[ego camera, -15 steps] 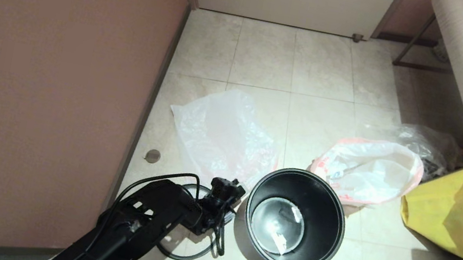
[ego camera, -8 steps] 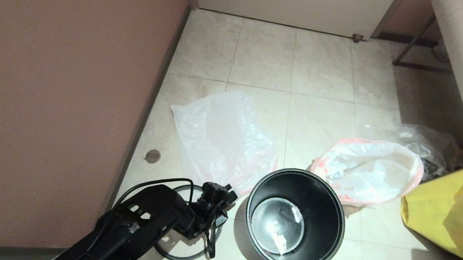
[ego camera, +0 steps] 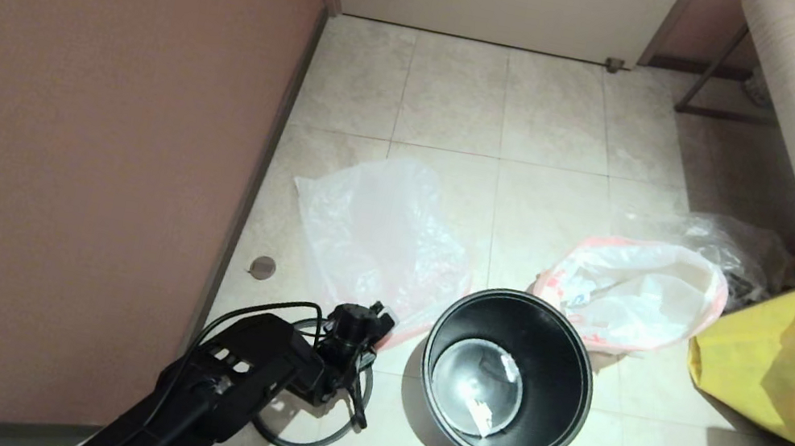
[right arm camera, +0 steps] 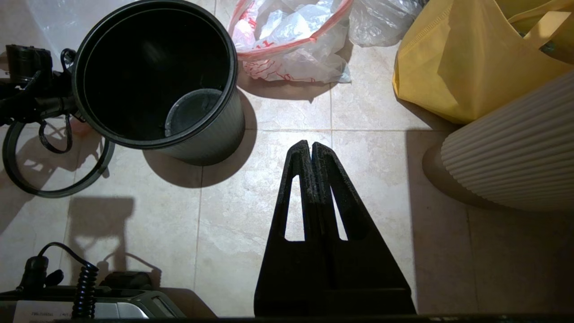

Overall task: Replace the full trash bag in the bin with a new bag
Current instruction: Pick up a new trash bag

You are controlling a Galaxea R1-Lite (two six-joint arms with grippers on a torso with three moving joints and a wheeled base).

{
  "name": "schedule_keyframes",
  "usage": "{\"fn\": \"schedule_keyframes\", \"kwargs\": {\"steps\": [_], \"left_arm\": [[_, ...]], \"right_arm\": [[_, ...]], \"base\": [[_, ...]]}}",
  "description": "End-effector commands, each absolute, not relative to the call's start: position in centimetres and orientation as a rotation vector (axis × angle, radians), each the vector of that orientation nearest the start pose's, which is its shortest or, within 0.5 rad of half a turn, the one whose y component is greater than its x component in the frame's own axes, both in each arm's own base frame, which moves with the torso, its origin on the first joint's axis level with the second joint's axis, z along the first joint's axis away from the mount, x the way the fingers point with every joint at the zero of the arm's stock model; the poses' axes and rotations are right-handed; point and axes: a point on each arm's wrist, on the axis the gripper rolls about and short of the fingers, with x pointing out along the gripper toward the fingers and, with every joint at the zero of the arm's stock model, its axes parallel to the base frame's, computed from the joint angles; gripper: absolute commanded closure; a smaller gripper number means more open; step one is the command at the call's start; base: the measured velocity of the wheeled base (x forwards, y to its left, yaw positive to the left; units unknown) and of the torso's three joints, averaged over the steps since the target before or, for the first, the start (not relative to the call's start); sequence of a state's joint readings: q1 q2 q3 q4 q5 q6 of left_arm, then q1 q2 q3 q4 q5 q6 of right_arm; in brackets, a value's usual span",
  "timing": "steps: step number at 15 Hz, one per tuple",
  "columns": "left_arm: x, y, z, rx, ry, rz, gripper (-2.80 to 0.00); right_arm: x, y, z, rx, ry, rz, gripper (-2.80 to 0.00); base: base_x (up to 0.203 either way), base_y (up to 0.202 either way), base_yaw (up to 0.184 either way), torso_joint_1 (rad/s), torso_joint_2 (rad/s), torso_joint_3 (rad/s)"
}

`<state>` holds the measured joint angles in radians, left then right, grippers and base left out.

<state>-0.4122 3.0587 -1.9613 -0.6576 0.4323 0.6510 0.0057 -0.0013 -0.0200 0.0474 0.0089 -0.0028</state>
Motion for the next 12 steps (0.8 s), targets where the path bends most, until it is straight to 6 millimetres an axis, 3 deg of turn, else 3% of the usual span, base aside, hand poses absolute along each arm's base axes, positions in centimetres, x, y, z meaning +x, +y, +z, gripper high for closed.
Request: {"fn": "schedule_keyframes", "kwargs": {"steps": [1,5,7,9,12], "left_arm": [[49.8,-20.2,-13.8,0.818,0.392,-0.096,-2.80],[49.0,-21.7,-13.5,0.802,0.326,-0.106,-2.80],[48.1,-21.1,-14.7,0.831,0.382,-0.113,-2.80],[47.8,-19.3,-15.7,0.844,0.439,-0.094,-2.80],[49.5,-18.8,-14.5,0.794,0.379,-0.053,-2.80]], "right_arm": [[-2.4,0.0,7.6,-0.003,0.028,0.015,0.00],[-2.4,0.0,7.6,-0.003,0.028,0.015,0.00],[-2.4,0.0,7.6,-0.003,0.028,0.016,0.00],[-2.4,0.0,7.6,-0.003,0.028,0.015,0.00],[-2.4,0.0,7.6,-0.003,0.028,0.016,0.00]], "base": [[0.000,0.000,0.000,0.000,0.00,0.000],[0.000,0.000,0.000,0.000,0.00,0.000],[0.000,0.000,0.000,0.000,0.00,0.000],[0.000,0.000,0.000,0.000,0.00,0.000],[0.000,0.000,0.000,0.000,0.00,0.000]]}}
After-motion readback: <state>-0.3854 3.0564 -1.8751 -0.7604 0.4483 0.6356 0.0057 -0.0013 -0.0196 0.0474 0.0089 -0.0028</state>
